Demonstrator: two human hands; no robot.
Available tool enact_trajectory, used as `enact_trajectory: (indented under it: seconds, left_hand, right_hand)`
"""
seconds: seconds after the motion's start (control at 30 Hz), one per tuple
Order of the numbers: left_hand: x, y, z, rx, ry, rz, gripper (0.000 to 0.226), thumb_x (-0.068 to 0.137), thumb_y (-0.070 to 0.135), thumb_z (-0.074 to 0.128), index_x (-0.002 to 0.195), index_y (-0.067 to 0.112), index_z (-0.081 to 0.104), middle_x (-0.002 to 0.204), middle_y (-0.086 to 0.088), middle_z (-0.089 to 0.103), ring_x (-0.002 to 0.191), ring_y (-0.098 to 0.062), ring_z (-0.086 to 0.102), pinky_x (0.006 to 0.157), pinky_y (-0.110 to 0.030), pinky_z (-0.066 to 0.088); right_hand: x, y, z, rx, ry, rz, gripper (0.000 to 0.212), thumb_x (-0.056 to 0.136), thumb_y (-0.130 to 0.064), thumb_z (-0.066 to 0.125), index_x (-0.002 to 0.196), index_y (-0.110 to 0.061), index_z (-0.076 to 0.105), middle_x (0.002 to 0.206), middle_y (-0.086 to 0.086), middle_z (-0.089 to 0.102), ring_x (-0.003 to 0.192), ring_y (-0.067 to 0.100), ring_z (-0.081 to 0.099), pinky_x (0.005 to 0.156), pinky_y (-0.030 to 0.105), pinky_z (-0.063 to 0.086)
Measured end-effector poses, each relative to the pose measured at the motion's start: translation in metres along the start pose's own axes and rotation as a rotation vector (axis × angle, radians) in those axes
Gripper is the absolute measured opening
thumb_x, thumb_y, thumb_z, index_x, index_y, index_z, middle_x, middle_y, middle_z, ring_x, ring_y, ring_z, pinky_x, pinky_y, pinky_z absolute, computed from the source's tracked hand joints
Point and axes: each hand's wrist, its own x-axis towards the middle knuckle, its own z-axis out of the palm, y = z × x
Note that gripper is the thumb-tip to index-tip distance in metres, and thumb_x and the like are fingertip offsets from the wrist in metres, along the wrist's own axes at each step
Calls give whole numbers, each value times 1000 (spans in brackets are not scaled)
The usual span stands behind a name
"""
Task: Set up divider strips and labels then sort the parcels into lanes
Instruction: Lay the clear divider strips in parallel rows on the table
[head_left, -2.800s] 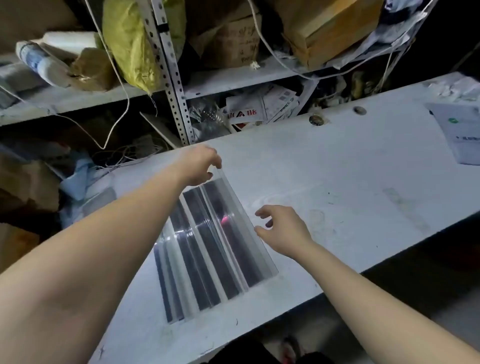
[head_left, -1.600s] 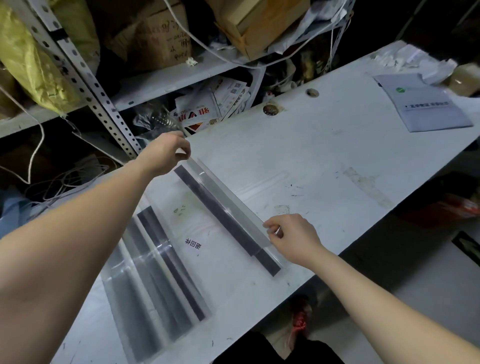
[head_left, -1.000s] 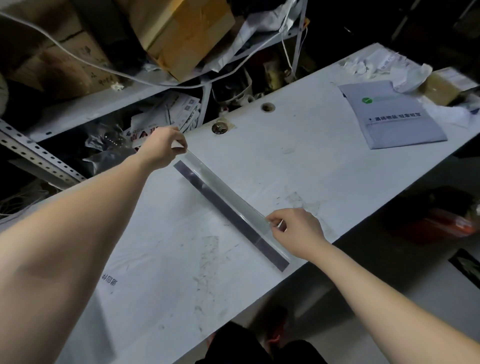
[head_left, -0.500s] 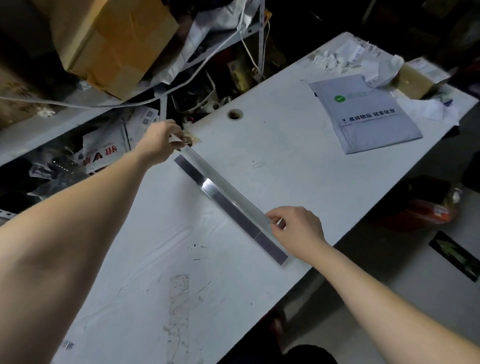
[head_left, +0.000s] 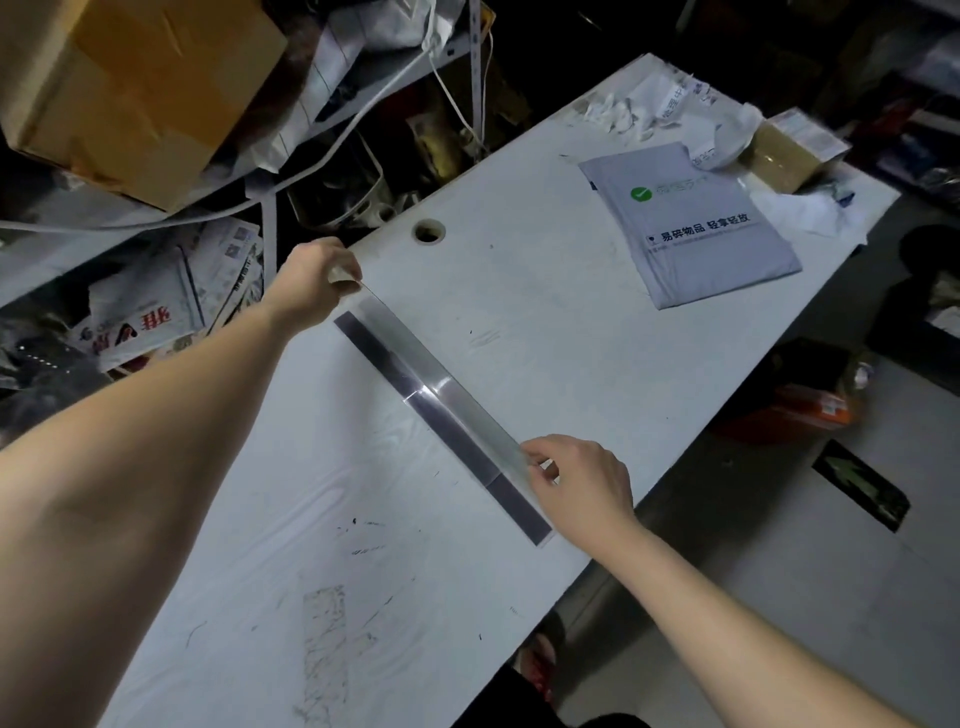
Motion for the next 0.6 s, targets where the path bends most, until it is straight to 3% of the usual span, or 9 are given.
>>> enact_trajectory:
  seconds: [0.17, 0.33, 0.6]
  left_hand:
    - [6, -3, 4, 29, 24, 36, 11, 85, 8, 79, 94, 6, 74, 101, -9, 63, 94, -31, 62, 81, -41, 50]
    - [15, 3, 4, 25, 63, 76, 11, 85, 7, 78, 95, 5, 74, 101, -10, 63, 94, -32, 62, 82, -35, 44]
    - [20, 1, 4, 26, 1, 30, 12, 86, 8, 78, 97, 5, 73, 102, -9, 62, 99, -33, 61, 86, -41, 47]
  right_hand:
    - [1, -1, 4, -1, 23, -24, 23, 99, -20, 61, 117, -28, 72, 105, -16, 72, 85, 10, 68, 73, 29, 55]
    - [9, -1, 1, -14, 53, 7, 21, 98, -20, 59, 108, -31, 73, 98, -16, 72, 84, 13, 67, 70, 30, 53]
    - [16, 4, -7, -19, 35, 16, 22, 101, -25, 61, 119, -30, 72, 106, -16, 72, 89, 11, 68, 72, 28, 52]
